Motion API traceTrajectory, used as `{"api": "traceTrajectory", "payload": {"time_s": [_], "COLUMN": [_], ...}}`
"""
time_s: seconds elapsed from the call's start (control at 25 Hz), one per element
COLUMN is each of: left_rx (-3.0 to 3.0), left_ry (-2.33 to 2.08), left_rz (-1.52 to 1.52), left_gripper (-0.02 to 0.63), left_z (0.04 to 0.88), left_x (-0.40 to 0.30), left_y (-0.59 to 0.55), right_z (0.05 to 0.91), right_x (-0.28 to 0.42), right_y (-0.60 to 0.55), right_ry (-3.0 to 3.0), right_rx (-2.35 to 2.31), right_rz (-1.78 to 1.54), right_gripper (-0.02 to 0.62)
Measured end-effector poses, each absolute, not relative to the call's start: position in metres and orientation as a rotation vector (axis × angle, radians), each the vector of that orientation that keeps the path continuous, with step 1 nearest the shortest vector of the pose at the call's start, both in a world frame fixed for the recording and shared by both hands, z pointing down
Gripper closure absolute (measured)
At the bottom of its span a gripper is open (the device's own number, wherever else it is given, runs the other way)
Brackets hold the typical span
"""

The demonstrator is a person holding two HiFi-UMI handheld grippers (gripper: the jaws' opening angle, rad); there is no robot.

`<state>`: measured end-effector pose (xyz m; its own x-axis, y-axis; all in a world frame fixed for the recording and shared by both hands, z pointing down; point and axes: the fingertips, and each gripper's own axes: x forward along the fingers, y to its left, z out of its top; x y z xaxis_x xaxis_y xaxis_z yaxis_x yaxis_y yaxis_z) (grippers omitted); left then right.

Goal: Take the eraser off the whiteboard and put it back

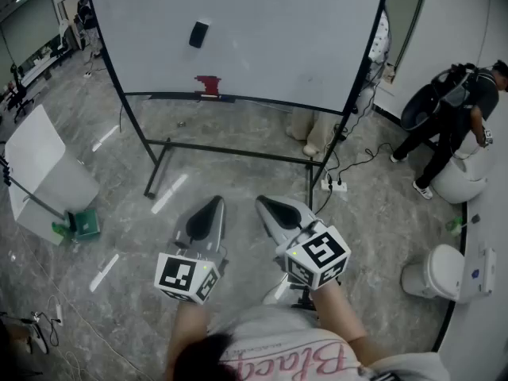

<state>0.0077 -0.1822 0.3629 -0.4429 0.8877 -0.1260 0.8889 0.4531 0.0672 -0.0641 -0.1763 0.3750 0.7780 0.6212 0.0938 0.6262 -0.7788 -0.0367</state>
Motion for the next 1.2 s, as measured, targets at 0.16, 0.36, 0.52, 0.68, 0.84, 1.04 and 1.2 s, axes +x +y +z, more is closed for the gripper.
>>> {"api": "traceTrajectory", "payload": {"time_s": [0.16, 0.36, 0.52, 0.68, 0.84, 1.04, 1.2], "left_rx": [1.571, 1.576, 1.590, 1.617, 1.670, 1.713, 1.730], "left_ry": [2.560, 2.555, 2.547, 2.536, 2.504, 2.488, 2.488], "left_rz": [-0.016, -0.010, -0.009, -0.012, -0.015, 0.006, 0.024], "left_gripper": [0.607, 0.607, 0.607, 0.607, 0.607, 0.607, 0.607], "left_z": [0.364, 0.365, 0.369, 0.370, 0.369, 0.376, 0.382], "left_x": [0.004, -0.002, -0.007, -0.015, -0.021, -0.025, -0.027], "left_y": [-0.185, -0.184, -0.177, -0.173, -0.173, -0.172, -0.164], "right_z": [0.376, 0.378, 0.383, 0.382, 0.379, 0.380, 0.385], "right_x": [-0.068, -0.075, -0.083, -0.094, -0.102, -0.106, -0.106], "right_y": [-0.181, -0.180, -0.174, -0.169, -0.167, -0.162, -0.157], "right_ry": [-1.024, -1.020, -1.016, -0.997, -0.936, -0.902, -0.875], "right_rx": [-2.899, -2.904, -2.892, -2.891, -2.912, -2.918, -2.917], "right_rz": [-0.124, -0.125, -0.125, -0.090, -0.077, -0.070, -0.092], "right_gripper": [0.595, 0.595, 0.595, 0.594, 0.594, 0.594, 0.594]}}
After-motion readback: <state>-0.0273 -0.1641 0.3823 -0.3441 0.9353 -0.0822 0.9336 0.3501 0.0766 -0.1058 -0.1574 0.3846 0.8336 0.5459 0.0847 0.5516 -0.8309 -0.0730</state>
